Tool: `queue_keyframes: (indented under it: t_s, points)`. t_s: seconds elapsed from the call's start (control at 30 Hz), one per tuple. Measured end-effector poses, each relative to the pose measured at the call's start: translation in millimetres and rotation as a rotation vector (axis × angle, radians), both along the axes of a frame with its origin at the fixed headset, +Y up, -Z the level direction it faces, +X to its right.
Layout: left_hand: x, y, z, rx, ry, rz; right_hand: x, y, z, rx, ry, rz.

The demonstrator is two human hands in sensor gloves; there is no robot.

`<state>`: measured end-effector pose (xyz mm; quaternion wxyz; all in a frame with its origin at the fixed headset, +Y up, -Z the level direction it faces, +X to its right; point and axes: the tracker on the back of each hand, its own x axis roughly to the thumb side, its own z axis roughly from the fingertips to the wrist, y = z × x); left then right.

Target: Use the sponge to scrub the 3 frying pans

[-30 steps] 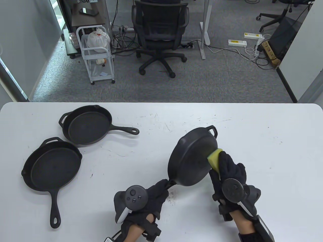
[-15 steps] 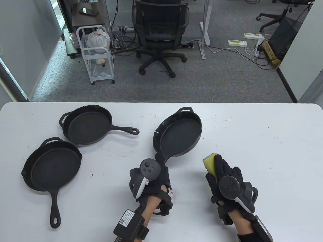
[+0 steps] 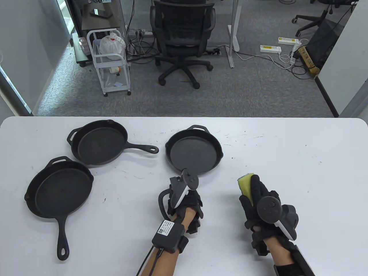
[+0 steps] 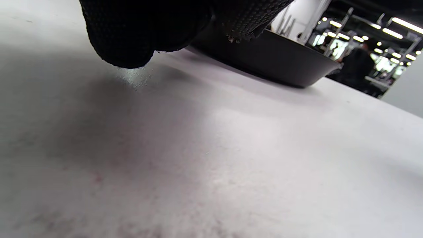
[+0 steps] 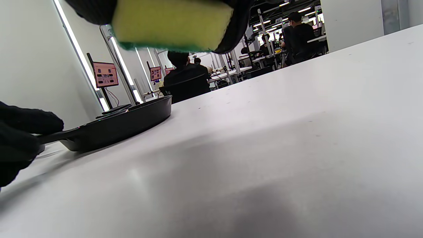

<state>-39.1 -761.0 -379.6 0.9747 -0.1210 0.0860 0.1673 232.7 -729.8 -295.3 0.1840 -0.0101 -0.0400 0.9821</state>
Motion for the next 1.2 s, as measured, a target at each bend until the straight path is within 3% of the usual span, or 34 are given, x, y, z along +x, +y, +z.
queue_keyframes:
  t_s: [0.2, 0.3, 0.4, 0.47, 0.67, 0.73, 0.83, 1.0, 1.2]
  points:
    - [-18.1, 2.6, 12.1, 0.014, -0.022, 0.049, -2.8, -1.3, 0.8, 0.000, 0.010, 0.007]
    - [-40.1, 17.8, 33.0, 0.057, -0.028, 0.002, -4.6, -3.0, 0.5, -0.004, 0.011, 0.016]
    - [-75.8, 33.5, 57.7, 0.172, 0.001, -0.006, -5.1, -5.0, -0.6, -0.011, 0.009, 0.020]
    - [-111.8, 40.3, 73.8, 0.244, 0.109, 0.009, -4.8, -6.4, -1.4, -0.015, 0.005, 0.024]
    - [-218.9, 36.7, 103.5, 0.241, 0.425, -0.240, -5.9, -9.2, -2.7, -0.027, 0.005, 0.031]
    - [-242.4, 26.8, 121.2, 0.348, 0.539, -0.343, -7.0, -9.5, -2.6, -0.026, 0.005, 0.036]
    - [-271.5, 20.1, 131.7, 0.176, 0.656, -0.361, -8.8, -9.6, -1.9, -0.026, 0.013, 0.032]
    - [-292.5, 5.8, 132.2, 0.077, 0.722, -0.296, -11.7, -9.3, 0.2, -0.019, 0.022, 0.038]
    - [-299.4, -2.5, 130.1, 0.033, 0.749, -0.240, -12.2, -9.5, 0.7, -0.016, 0.026, 0.041]
